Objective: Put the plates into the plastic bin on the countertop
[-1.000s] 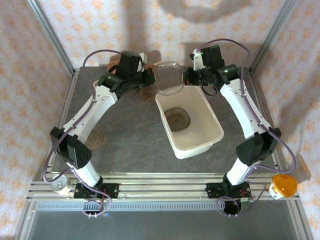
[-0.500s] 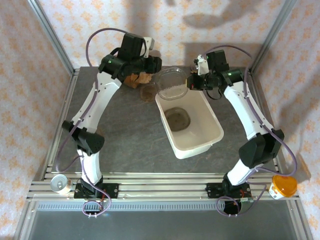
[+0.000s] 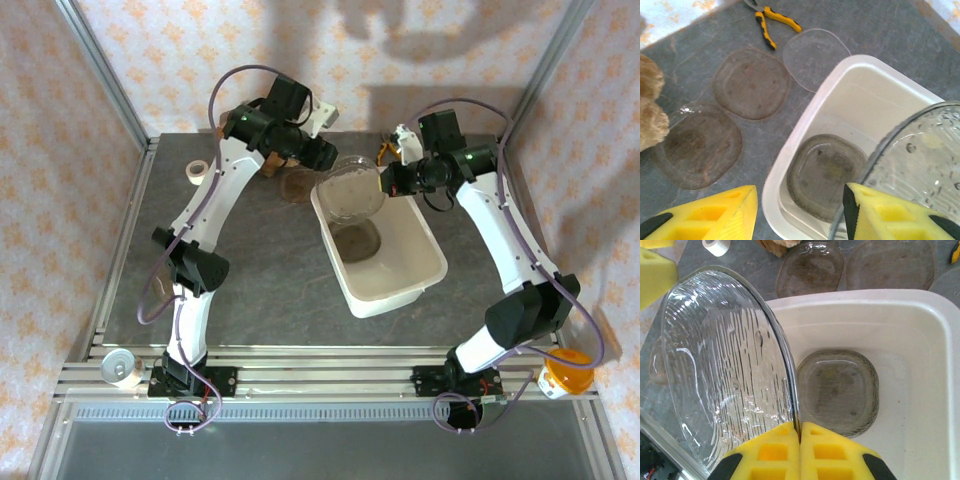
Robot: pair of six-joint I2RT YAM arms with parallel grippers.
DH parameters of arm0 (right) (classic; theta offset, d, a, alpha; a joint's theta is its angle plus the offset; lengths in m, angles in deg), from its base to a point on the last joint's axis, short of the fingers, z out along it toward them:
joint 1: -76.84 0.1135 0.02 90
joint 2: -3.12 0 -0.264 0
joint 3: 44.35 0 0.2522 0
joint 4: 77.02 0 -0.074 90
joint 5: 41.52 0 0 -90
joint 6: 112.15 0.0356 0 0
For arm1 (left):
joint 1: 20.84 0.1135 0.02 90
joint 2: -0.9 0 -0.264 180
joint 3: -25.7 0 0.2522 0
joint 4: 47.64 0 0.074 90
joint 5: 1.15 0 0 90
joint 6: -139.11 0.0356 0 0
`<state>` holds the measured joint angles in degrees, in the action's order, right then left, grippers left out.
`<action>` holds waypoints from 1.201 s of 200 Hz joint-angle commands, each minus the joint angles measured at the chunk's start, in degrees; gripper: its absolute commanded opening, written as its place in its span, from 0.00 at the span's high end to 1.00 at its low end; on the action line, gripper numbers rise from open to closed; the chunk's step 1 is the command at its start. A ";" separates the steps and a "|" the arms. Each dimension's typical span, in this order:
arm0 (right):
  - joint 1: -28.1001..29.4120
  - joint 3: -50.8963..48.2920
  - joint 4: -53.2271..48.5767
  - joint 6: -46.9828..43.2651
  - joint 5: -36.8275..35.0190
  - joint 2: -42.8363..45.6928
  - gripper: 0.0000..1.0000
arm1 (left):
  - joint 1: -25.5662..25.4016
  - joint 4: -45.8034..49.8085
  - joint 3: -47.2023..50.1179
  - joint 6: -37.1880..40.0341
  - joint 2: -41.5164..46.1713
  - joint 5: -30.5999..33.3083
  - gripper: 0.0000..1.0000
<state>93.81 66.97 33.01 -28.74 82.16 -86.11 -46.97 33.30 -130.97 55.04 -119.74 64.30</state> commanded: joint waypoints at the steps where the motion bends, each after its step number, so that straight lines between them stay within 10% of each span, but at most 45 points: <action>1: 0.12 -0.65 -0.37 -2.11 0.45 1.96 1.00 | -0.83 0.24 2.27 2.31 2.87 -1.98 0.50; 97: 0.16 -1.93 0.44 -2.81 0.97 3.61 1.00 | -2.15 1.47 3.43 3.81 2.16 -5.65 0.53; 240: 0.12 -2.55 0.23 -3.87 -0.15 3.19 1.00 | -4.00 2.08 3.47 4.44 0.93 -5.76 0.89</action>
<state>93.77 64.56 32.84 -31.86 82.33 -83.81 -49.86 34.09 -127.71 58.41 -118.69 59.22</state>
